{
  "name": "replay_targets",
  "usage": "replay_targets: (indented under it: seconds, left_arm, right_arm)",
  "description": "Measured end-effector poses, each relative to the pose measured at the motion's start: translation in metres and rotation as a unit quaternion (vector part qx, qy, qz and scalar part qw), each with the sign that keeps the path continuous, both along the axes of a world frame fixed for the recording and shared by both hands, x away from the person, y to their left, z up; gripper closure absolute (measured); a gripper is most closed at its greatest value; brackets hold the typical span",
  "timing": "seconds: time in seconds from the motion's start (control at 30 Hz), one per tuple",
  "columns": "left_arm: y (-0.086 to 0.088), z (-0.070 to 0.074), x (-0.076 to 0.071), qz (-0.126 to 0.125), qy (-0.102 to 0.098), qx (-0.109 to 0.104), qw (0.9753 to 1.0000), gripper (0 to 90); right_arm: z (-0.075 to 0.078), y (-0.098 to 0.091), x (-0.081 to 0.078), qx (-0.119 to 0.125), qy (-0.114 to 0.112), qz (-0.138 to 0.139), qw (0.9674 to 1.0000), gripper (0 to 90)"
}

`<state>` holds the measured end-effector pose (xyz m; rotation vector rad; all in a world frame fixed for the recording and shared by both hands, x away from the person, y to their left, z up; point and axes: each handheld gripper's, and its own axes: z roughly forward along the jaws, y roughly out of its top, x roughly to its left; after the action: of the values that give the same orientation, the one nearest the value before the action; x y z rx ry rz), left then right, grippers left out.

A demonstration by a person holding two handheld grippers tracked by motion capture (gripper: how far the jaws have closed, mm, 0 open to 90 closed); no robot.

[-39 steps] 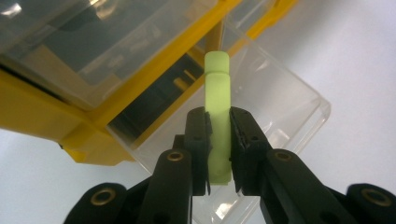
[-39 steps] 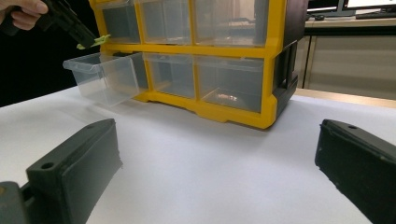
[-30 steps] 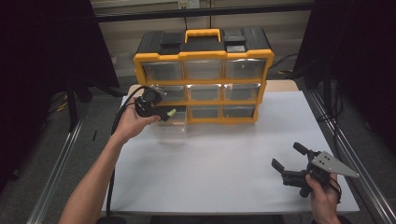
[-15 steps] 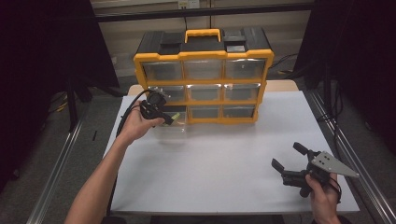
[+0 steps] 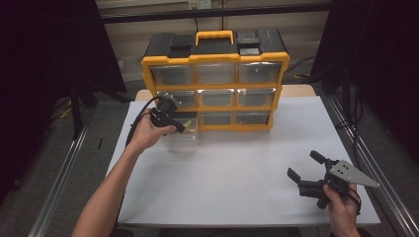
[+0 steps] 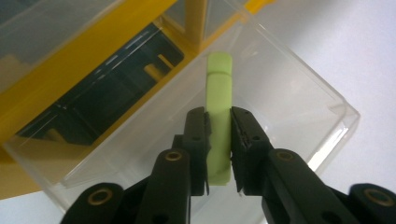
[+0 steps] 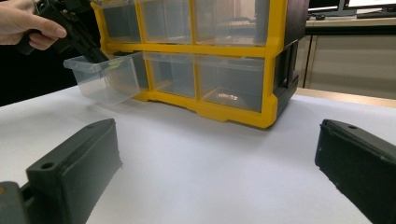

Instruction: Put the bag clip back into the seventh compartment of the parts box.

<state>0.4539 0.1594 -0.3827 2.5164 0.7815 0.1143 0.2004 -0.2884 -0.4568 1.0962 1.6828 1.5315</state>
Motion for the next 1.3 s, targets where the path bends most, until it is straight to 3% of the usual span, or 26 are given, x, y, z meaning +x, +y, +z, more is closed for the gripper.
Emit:
replay_targets:
  seconds: [0.03,0.07,0.2,0.23,0.57,0.63,0.67,0.8,0.9,0.93,0.97,1.07,1.13,1.23,1.3]
  left_arm:
    - [0.002,0.001,0.001,0.003,-0.007,0.005,1.0,75.0]
    - [0.002,0.0,0.0,0.013,-0.002,-0.004,0.9999,72.8]
    - [0.004,0.003,0.0,0.01,-0.01,-0.008,0.9999,67.1]
    - [0.002,0.002,-0.003,0.027,-0.007,-0.028,0.9992,63.6]
    - [0.005,0.01,-0.008,0.041,-0.033,-0.055,0.9971,33.2]
    - [0.005,0.01,-0.01,0.052,-0.043,-0.067,0.9955,26.3]
    - [0.004,0.01,-0.011,0.057,-0.058,-0.072,0.994,22.6]
    - [0.005,0.009,-0.011,0.069,-0.074,-0.088,0.991,7.7]
    - [0.005,0.009,-0.013,0.072,-0.076,-0.087,0.9908,4.7]
    - [0.005,0.008,-0.014,0.079,-0.08,-0.096,0.989,4.7]
    - [0.005,0.009,-0.015,0.075,-0.082,-0.095,0.9893,4.7]
    - [0.005,0.006,-0.018,0.069,-0.099,-0.099,0.9877,4.2]
    - [0.004,0.003,-0.023,0.081,-0.128,-0.114,0.9819,4.2]
    - [0.004,0.001,-0.028,0.103,-0.153,-0.13,0.9742,3.8]
    - [0.002,-0.002,-0.032,0.118,-0.173,-0.165,0.9637,3.8]
  right_arm:
    - [0.0,0.0,0.0,0.0,0.001,-0.001,1.0,0.0]
    - [0.0,0.0,0.0,-0.001,0.0,-0.001,1.0,0.0]
    - [0.0,0.0,0.0,0.0,0.001,0.0,1.0,0.0]
    - [0.0,0.0,0.0,0.001,-0.001,-0.001,1.0,0.0]
    - [-0.001,-0.001,0.0,0.006,0.0,0.0,1.0,0.0]
    - [-0.002,-0.003,0.0,0.002,-0.001,0.0,1.0,0.0]
    - [-0.002,-0.003,0.0,0.004,0.0,-0.002,1.0,0.0]
    - [-0.002,-0.003,0.002,0.007,0.001,-0.002,1.0,0.0]
    - [-0.002,-0.003,0.002,0.003,-0.003,0.004,1.0,0.0]
    - [-0.002,-0.003,0.002,0.003,-0.001,0.005,1.0,0.0]
    - [-0.002,-0.002,0.001,0.011,0.0,-0.002,0.9999,0.0]
    - [-0.002,-0.004,0.001,0.003,-0.001,0.0,1.0,0.0]
    - [-0.002,-0.003,0.0,0.004,0.001,-0.002,1.0,0.0]
    - [-0.001,-0.003,-0.001,0.003,-0.001,-0.002,1.0,0.0]
    - [-0.001,-0.002,-0.001,0.003,0.0,-0.001,1.0,0.0]
